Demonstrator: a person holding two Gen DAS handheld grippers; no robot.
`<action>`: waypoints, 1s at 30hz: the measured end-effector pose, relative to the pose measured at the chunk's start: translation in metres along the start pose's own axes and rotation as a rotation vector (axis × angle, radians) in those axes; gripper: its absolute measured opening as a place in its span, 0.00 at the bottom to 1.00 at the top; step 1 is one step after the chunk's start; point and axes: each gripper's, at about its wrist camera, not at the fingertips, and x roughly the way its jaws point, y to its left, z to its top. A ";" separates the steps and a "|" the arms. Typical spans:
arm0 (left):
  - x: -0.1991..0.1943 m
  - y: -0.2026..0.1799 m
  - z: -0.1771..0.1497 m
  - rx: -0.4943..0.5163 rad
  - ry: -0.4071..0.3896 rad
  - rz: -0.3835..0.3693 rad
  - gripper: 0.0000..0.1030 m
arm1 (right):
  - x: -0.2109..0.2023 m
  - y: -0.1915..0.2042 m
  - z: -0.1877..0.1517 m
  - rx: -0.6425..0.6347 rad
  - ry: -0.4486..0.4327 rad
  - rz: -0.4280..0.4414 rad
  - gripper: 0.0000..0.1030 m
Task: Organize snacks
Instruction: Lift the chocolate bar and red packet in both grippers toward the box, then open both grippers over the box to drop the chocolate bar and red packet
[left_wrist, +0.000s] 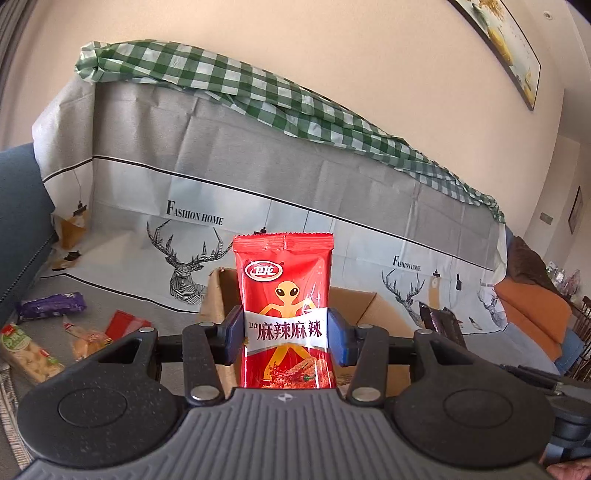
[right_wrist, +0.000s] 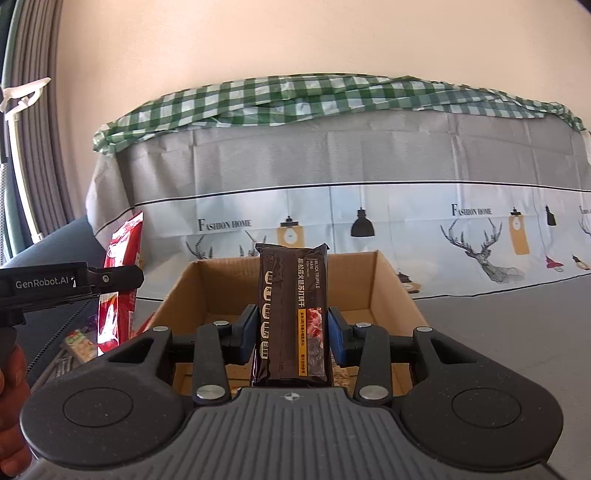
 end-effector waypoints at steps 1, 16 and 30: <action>0.001 -0.001 0.000 -0.009 -0.001 -0.007 0.50 | 0.001 -0.001 0.000 0.001 0.002 -0.006 0.40; 0.016 -0.045 -0.014 0.057 0.017 -0.105 0.50 | 0.009 0.003 -0.005 -0.006 0.012 -0.052 0.40; 0.014 -0.040 -0.009 0.016 0.018 -0.126 0.50 | 0.013 0.008 -0.006 -0.002 0.016 -0.072 0.40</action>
